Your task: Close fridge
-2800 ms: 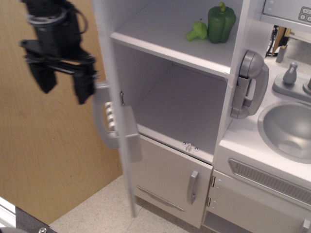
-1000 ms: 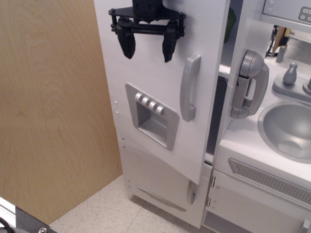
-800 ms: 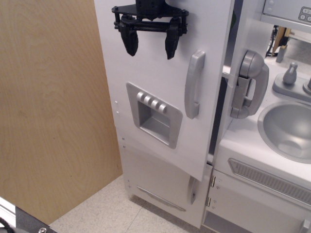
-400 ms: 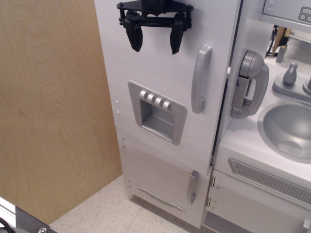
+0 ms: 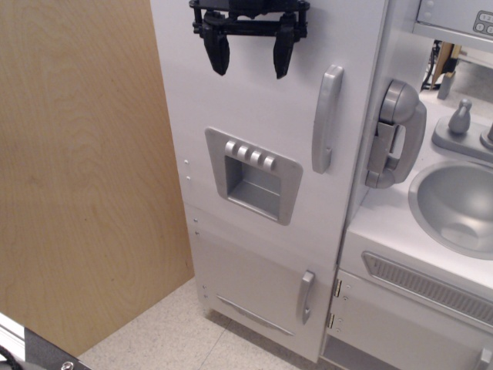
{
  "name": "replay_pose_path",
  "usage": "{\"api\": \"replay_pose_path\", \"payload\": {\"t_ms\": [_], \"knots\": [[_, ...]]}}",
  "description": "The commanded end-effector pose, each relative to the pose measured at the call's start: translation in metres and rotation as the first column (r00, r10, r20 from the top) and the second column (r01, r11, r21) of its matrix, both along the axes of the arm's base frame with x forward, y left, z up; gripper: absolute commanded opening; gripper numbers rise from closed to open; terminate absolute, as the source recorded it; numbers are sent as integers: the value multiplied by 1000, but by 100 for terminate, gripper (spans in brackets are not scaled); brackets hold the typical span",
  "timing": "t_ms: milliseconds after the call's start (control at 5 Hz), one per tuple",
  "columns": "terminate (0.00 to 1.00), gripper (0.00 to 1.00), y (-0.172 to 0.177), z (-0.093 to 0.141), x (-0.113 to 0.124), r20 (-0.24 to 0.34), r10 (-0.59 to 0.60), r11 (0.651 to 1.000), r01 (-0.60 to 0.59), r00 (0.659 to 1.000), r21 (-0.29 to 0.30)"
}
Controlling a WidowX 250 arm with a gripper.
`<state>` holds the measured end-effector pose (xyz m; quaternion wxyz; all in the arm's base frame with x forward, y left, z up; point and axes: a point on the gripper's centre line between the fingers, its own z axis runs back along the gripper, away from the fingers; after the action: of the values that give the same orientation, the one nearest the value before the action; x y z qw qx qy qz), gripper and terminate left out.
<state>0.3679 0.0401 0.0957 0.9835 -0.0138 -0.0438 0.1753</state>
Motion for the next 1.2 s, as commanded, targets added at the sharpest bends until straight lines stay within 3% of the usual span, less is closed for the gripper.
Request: {"api": "replay_pose_path", "payload": {"t_ms": [0,200,800,1000], "knots": [[0,100,5,16,12,54,8,1000,-8,999,2],[0,100,5,17,11,52,6,1000,-7,999,3],[0,100,-3,24,-68,88,-164,986,162,983,27],[0,100,-3,24,-68,88,-164,986,162,983,27]]}}
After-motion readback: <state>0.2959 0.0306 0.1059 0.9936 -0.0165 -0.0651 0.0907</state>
